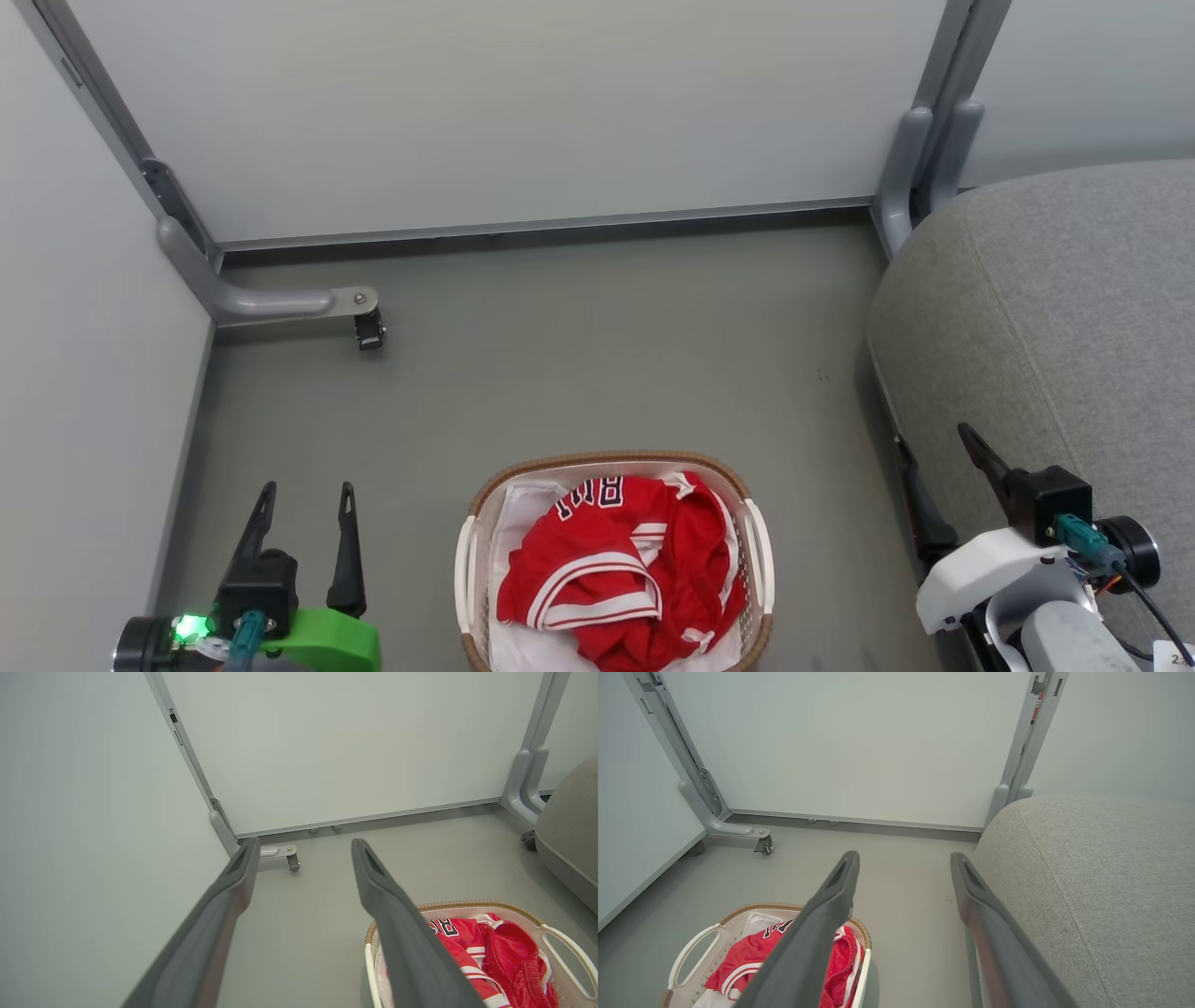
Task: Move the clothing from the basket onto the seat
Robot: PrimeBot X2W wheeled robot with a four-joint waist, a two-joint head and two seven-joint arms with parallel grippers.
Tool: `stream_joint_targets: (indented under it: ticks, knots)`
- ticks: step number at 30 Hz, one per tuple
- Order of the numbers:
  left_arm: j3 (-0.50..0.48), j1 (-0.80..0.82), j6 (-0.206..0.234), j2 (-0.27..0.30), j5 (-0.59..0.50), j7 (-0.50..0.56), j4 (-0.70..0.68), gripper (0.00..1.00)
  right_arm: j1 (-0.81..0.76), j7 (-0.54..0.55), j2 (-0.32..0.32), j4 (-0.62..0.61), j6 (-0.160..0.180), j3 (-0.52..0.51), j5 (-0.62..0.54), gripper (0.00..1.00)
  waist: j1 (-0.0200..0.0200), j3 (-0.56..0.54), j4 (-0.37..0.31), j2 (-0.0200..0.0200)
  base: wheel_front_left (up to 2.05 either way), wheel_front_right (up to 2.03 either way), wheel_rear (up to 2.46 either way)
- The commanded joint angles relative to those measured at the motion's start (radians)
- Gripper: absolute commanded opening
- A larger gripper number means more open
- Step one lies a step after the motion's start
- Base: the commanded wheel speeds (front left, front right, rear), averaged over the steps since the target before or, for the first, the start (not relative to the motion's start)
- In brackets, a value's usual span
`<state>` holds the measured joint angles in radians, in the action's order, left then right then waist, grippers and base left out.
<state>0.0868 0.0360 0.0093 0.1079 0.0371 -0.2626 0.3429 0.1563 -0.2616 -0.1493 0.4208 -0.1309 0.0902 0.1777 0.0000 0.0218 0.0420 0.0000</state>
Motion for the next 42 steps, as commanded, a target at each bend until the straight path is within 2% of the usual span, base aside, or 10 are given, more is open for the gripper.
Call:
stream_joint_targets:
  ticks: [1, 18, 42]
  knots:
    - [-0.007, -0.009, -0.003, -0.004, -0.009, -0.003, 0.004, 1.00, 0.008, -0.005, -0.007, -0.004, 0.000, 0.001, -0.003, 1.00, 0.0000, 0.004, -0.001, 0.0000, 0.00, 0.00, 0.00]
    - [-0.009, 0.053, -0.045, -0.045, -0.004, -0.002, 0.013, 1.00, 0.071, -0.005, -0.005, -0.067, 0.000, 0.000, 0.009, 1.00, 0.0000, 0.130, -0.030, 0.0000, 0.00, 0.00, 0.00]
    - [0.077, 0.233, -0.078, -0.055, -0.002, -0.002, 0.090, 1.00, 0.230, -0.005, 0.026, -0.188, 0.000, 0.036, 0.008, 1.00, 0.0000, 0.424, -0.123, 0.0000, 0.00, 0.00, 0.00]
